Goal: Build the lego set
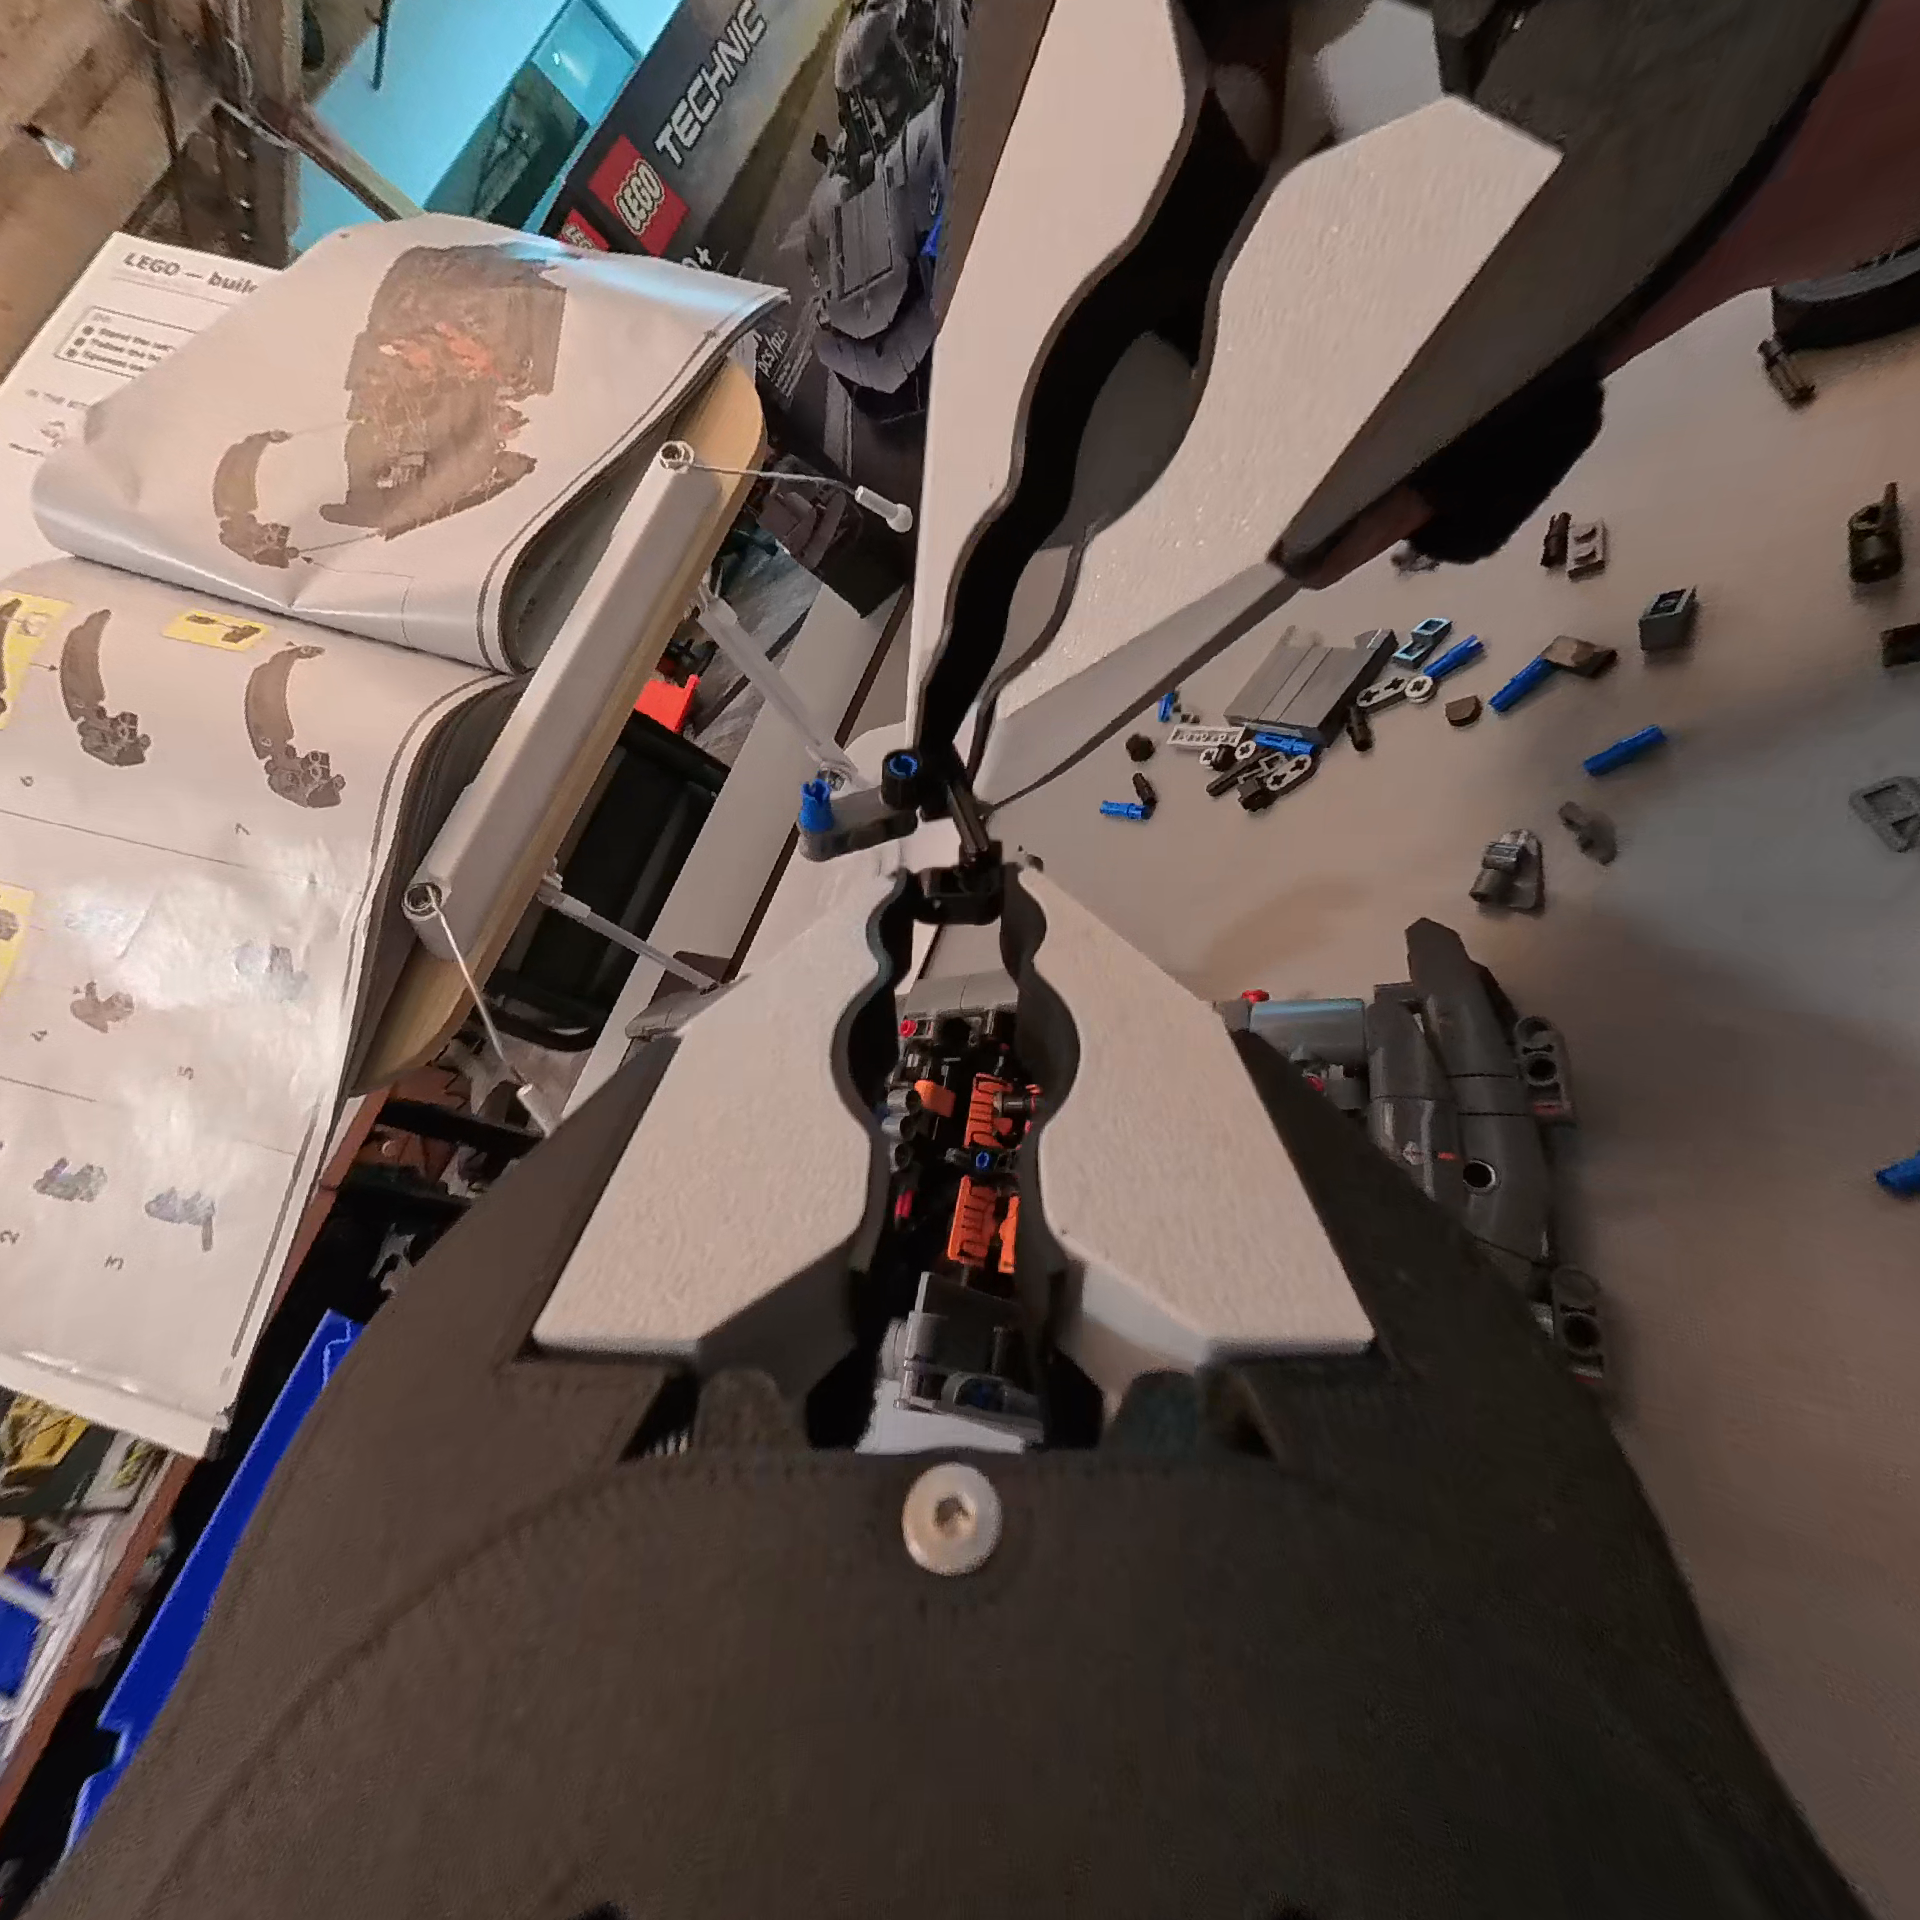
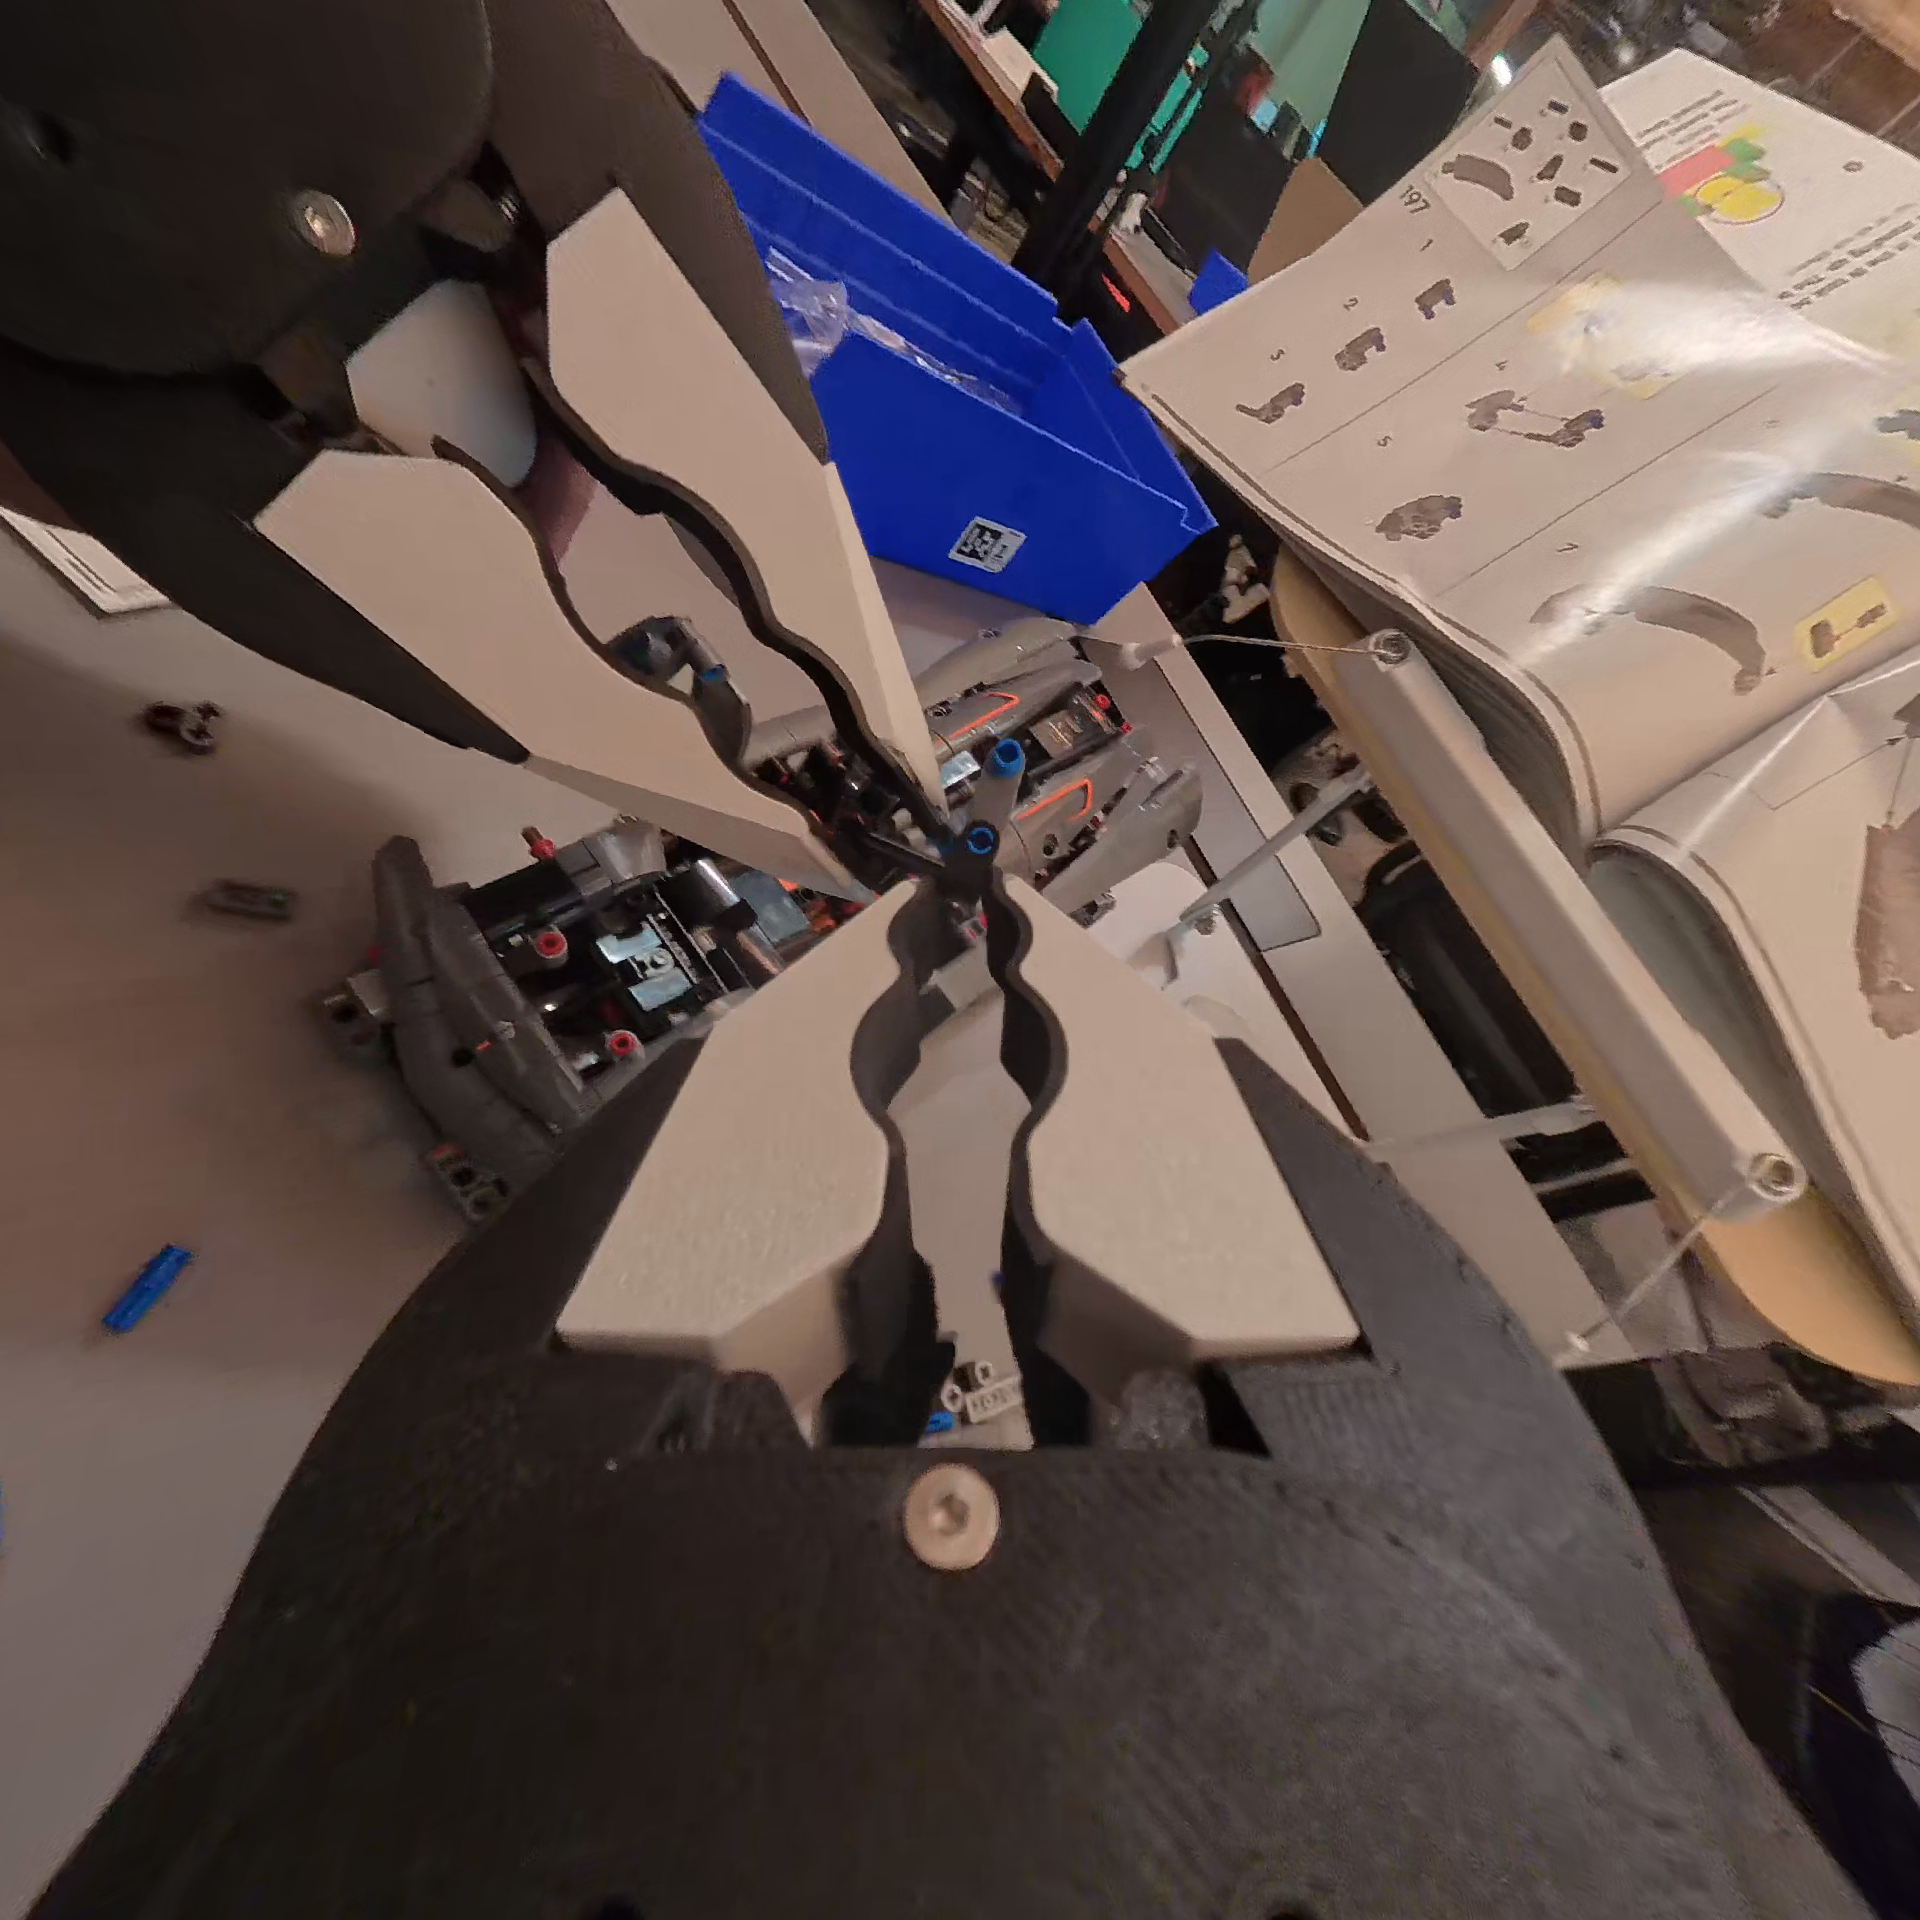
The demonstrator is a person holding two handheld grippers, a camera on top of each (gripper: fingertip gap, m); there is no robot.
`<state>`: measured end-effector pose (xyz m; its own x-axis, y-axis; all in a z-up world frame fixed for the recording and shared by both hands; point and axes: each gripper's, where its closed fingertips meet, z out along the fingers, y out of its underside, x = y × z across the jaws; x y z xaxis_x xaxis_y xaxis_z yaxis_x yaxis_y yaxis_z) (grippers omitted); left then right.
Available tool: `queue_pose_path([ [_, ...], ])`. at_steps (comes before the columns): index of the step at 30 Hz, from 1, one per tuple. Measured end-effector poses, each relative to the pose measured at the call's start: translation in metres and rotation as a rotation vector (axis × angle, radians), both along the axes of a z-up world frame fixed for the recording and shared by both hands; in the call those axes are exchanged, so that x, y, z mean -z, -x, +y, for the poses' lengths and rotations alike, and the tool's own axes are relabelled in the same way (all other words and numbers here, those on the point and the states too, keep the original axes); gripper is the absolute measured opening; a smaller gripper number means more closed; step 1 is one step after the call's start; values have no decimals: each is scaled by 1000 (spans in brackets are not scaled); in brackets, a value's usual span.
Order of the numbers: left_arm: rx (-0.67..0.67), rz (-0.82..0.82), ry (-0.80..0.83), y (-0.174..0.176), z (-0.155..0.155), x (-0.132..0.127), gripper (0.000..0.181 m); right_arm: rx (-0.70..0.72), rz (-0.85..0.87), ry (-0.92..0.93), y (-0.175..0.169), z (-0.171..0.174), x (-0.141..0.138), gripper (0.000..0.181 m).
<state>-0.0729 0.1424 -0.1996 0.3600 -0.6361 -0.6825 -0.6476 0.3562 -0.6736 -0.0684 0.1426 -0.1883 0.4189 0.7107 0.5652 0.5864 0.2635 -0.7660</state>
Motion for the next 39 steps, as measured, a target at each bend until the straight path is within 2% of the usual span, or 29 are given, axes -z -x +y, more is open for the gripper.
queue_pose_path([
  [15,-119,123,-25,2,8,11,13,89,-158,-120,3,3,7,7],
  [29,-151,98,61,5,9,12,13,162,-300,-319,6,2,3,6],
  [39,-161,77,121,6,10,17,13,166,-318,-332,8,0,6,6],
])
